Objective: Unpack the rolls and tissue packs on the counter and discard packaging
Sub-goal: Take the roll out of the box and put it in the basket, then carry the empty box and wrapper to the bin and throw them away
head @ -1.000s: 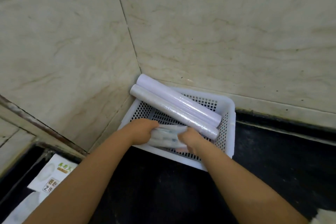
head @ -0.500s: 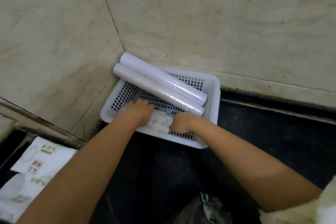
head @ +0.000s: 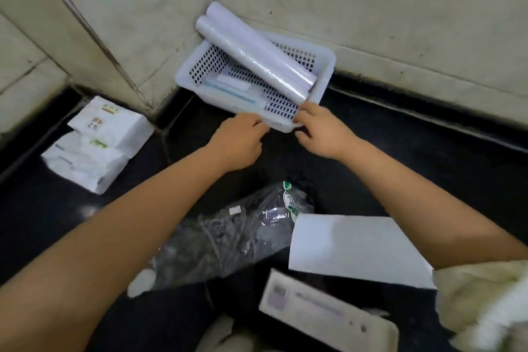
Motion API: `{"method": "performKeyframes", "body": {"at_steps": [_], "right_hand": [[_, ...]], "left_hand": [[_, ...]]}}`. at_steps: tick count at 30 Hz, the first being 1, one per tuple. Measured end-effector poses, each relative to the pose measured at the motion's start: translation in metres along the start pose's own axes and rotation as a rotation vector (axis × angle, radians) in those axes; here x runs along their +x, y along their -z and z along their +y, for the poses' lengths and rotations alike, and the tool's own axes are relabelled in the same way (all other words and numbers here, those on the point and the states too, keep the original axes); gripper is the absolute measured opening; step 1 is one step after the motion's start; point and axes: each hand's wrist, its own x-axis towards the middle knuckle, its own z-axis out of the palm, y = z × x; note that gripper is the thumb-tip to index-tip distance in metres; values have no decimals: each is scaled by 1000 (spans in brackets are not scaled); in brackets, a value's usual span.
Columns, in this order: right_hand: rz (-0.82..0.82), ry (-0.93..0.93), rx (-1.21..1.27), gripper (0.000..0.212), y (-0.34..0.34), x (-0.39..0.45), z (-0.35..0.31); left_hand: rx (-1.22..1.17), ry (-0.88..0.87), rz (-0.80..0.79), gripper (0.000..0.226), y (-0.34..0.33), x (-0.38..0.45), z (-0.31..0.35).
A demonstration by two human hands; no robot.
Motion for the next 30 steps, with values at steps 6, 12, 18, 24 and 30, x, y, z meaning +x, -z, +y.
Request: {"method": "performKeyframes", "body": {"at_steps": [6,12,18,24,30], "right_hand": [[-17,-167,58,33,-18,-106,10],[17,-415,114,32,-37,-224,22],[-36,-497,81,31,-58,-302,10],[-5,-420,91,33,-56,-290,0],[-8,-359,18,52,-47,-221,-4]], "left_hand": [[-39,-61,-206,42,-25,-83,57],[-248,-244,-216,46,-51,-143,113],[-49,-275,-193,73,-85,-188,145],[-123,-109,-290,55,-78,-205,146],[-315,150,-301,57,-63,-235,117]]}}
